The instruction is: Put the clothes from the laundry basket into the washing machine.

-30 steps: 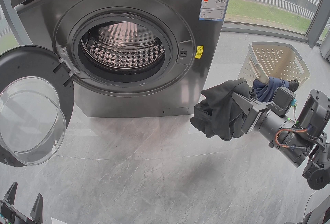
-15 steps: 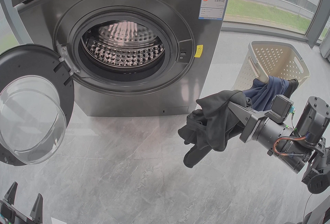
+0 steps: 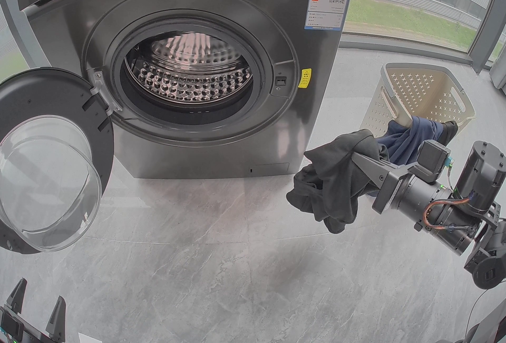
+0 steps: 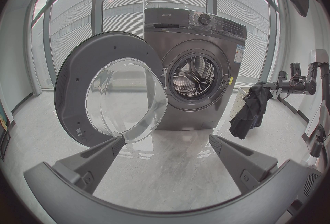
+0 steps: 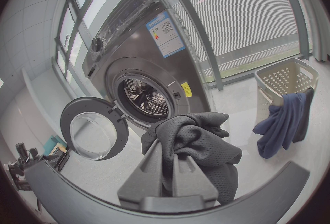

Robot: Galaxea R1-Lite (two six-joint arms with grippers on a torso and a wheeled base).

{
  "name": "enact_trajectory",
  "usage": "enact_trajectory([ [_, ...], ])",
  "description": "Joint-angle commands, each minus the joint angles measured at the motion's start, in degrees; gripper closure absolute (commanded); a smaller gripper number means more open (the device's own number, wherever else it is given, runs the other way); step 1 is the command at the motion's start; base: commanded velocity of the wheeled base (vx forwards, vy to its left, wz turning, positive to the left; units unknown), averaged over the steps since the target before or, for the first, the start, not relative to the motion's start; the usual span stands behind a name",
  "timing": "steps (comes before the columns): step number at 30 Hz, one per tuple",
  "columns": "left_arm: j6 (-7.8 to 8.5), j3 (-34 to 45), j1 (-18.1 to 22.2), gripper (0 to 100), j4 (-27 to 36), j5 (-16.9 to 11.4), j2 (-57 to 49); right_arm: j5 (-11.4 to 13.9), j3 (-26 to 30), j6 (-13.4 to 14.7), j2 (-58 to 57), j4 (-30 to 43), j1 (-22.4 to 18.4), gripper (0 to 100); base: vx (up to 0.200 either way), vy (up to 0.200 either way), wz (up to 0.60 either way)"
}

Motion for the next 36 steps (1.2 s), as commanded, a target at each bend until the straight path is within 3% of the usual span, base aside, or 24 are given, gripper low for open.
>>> enact_trajectory([
  [1,0.02,0.92,0.01,0,0.00,0.04,-0.68,4.20,-0.16,-1.05,-0.33,-0.10,-3.37,100,0.000,0.000,0.00],
  [4,0.02,0.92,0.01,0,0.00,0.04,-0.60,3.41,-1.12,0.89,-0.16,-0.80,-3.02,100,0.000,0.000,0.00],
  [8,0.02,0.92,0.01,0,0.00,0.04,-0.60,2.36,-1.39,0.97,-0.25,-0.19,-2.49,100,0.000,0.000,0.00],
  [13,0.02,0.92,0.01,0,0.00,0.04,-0.60,2.71,-1.56,1.50,-0.07,-0.10,-2.84,100,0.000,0.000,0.00],
  [19,0.02,0.92,0.01,0,0.00,0.04,-0.60,4.90,-2.88,2.03,-0.07,-0.10,-3.37,100,0.000,0.200,0.00],
  [36,0.02,0.92,0.01,0,0.00,0.04,-0.60,5.78,-3.50,3.08,0.28,0.07,-5.48,100,0.000,0.000,0.00],
])
